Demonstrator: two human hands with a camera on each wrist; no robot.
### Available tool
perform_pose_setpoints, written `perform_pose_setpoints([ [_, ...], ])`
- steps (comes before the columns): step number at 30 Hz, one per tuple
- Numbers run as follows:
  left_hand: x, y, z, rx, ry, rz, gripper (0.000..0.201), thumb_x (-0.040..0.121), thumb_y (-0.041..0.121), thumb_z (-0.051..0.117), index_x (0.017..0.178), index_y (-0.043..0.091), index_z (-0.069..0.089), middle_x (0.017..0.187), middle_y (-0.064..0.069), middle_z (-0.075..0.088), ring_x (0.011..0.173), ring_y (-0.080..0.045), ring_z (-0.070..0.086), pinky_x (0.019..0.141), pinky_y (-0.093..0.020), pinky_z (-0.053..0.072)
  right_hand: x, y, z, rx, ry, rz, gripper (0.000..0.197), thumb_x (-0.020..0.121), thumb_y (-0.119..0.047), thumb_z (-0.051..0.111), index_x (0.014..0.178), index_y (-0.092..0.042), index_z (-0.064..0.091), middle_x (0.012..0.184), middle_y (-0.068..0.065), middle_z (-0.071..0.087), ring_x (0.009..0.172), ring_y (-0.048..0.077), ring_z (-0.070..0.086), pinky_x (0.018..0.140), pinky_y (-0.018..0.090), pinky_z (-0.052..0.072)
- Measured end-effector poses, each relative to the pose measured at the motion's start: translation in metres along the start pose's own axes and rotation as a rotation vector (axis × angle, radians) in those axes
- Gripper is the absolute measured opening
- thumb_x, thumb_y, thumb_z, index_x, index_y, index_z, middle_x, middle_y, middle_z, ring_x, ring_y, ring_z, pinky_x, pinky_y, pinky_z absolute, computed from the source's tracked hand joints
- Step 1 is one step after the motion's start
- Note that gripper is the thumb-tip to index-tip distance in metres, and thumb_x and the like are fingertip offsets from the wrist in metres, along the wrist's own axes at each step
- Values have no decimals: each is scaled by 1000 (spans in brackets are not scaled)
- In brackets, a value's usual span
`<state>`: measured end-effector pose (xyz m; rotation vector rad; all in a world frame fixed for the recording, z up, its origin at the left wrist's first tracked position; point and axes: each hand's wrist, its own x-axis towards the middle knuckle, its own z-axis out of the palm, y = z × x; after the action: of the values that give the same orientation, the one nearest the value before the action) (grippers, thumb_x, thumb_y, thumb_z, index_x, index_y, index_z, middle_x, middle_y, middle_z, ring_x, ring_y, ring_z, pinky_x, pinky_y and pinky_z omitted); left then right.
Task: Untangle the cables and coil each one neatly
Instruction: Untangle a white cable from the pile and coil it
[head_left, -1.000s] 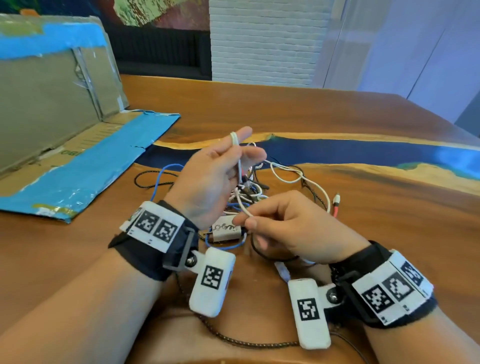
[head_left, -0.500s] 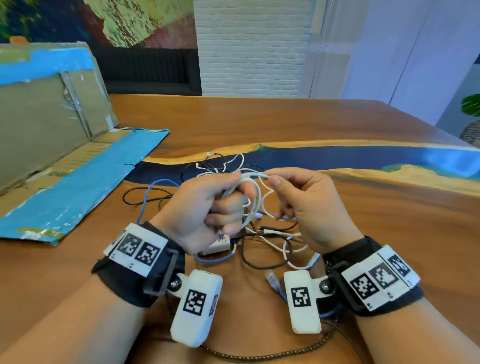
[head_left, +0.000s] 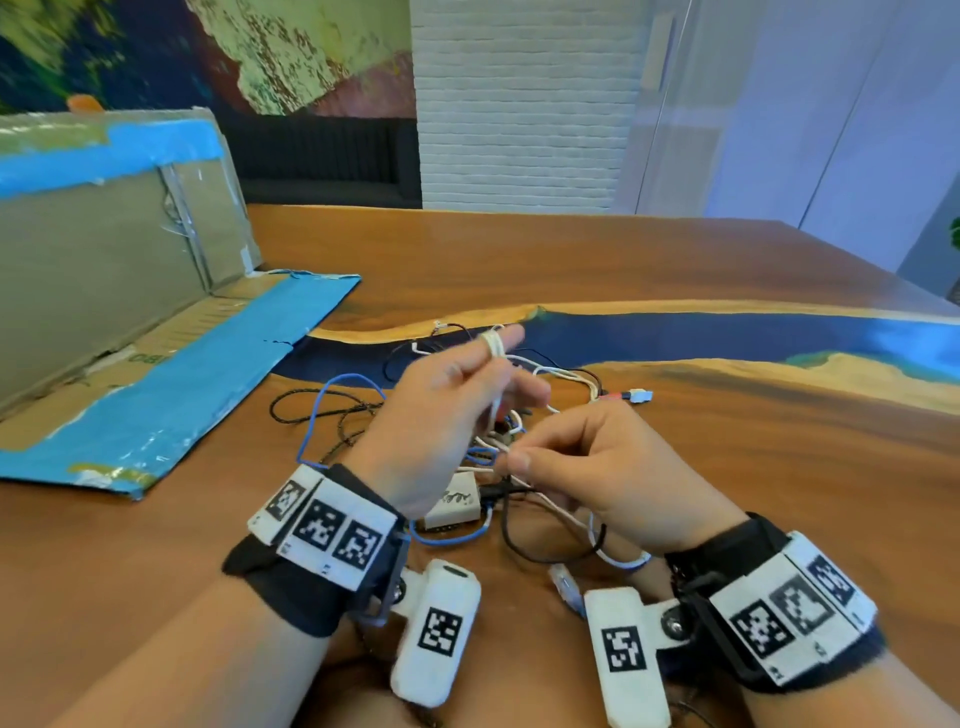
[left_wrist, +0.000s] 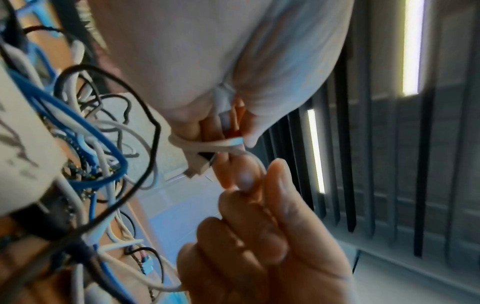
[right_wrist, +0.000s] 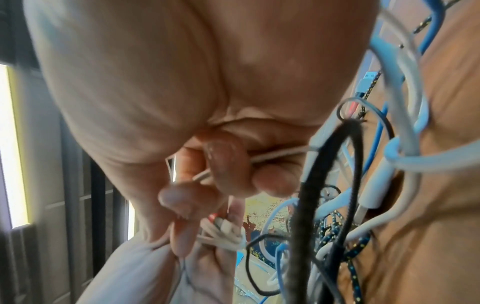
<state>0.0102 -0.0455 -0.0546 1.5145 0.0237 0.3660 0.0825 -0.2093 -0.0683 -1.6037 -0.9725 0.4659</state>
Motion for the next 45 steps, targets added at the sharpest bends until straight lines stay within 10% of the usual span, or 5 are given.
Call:
perform_pose_setpoints([
  [15, -9, 11, -6, -252, -302, -267, 46, 97, 41, 42, 75, 10, 68, 53, 6, 13, 44, -13, 8, 43, -24, 31, 9, 8, -22, 210, 405, -125, 6, 82, -17, 75, 84, -15, 81, 57, -8, 61, 44, 5, 41, 44, 15, 33],
  [21, -3, 15, -3, -716, -79, -40, 41, 104, 26, 37, 125, 2, 63, 65, 4, 34, 53, -10, 41, 74, -25, 55, 6, 7, -14, -17, 168, -1, 23, 99, -6, 63, 111, -19, 79, 74, 3, 72, 50, 23, 41, 46, 27, 38],
  [27, 4, 2, -2, -183, 87, -9, 36, 110, 18, 39, 142, 5, 51, 87, -7, 73, 98, -18, 72, 101, -38, 52, 1, -1, -10, -143, -21, -9, 10, 91, -16, 76, 86, -11, 83, 64, 8, 70, 66, 17, 63, 67, 36, 51],
  [35, -8, 5, 2, 235, -270, -205, 49, 109, 22, 36, 73, 13, 68, 50, -10, 32, 44, -19, 27, 59, -37, 39, 2, -2, -13, 23, 129, -238, 17, 90, 3, 71, 90, -11, 81, 74, 15, 73, 64, 29, 64, 67, 39, 57],
  [45, -10, 1, -1, 102, -360, -330, 67, 106, 36, 31, 98, -27, 55, 47, -2, 17, 36, -16, 12, 45, -27, 32, 0, -4, -11, -5, 110, -282, 30, 95, 8, 62, 97, -17, 78, 95, 6, 79, 94, 20, 75, 84, 27, 57],
])
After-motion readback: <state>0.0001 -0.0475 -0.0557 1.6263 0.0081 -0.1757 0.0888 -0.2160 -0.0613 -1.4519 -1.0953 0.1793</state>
